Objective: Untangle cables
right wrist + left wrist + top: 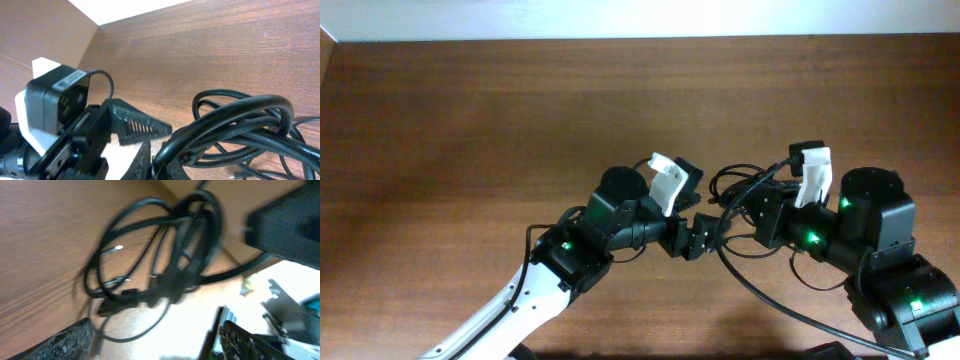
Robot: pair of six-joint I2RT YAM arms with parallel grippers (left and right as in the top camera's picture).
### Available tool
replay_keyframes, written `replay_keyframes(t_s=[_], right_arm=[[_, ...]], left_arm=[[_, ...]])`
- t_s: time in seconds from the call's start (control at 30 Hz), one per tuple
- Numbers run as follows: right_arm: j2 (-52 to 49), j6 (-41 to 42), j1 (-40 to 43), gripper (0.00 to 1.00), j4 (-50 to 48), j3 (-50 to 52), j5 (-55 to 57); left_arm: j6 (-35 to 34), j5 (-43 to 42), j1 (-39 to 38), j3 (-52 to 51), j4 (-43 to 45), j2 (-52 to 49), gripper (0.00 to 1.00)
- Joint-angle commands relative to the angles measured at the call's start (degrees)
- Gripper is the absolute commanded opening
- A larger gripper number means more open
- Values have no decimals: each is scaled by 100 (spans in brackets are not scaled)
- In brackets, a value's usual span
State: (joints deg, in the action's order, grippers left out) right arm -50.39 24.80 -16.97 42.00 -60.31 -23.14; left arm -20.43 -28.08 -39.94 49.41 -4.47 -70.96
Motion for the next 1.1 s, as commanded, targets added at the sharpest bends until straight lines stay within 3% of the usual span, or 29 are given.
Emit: replay_keyframes(t_s=[0.0, 0.13, 0.77, 0.93, 1.0, 1.07], right_arm=[[81, -101, -28, 4, -55, -72, 46], [79, -101, -28, 4, -59, -72, -63], [81, -101, -28, 4, -61, -72, -192], [81, -101, -28, 4, -61, -72, -267], [81, -101, -28, 4, -61, -72, -278], [81, -103, -28, 4, -61, -72, -278]], left_arm=[[-79, 535, 2, 42, 111, -28, 81], [-74, 533, -2, 42, 251, -28, 59], [-48, -17, -109, 42, 422, -57, 47], [-48, 4, -282, 42, 568, -83, 23], [-48, 0, -282, 42, 590, -151, 4], [-50, -7, -282, 42, 597, -229, 0]])
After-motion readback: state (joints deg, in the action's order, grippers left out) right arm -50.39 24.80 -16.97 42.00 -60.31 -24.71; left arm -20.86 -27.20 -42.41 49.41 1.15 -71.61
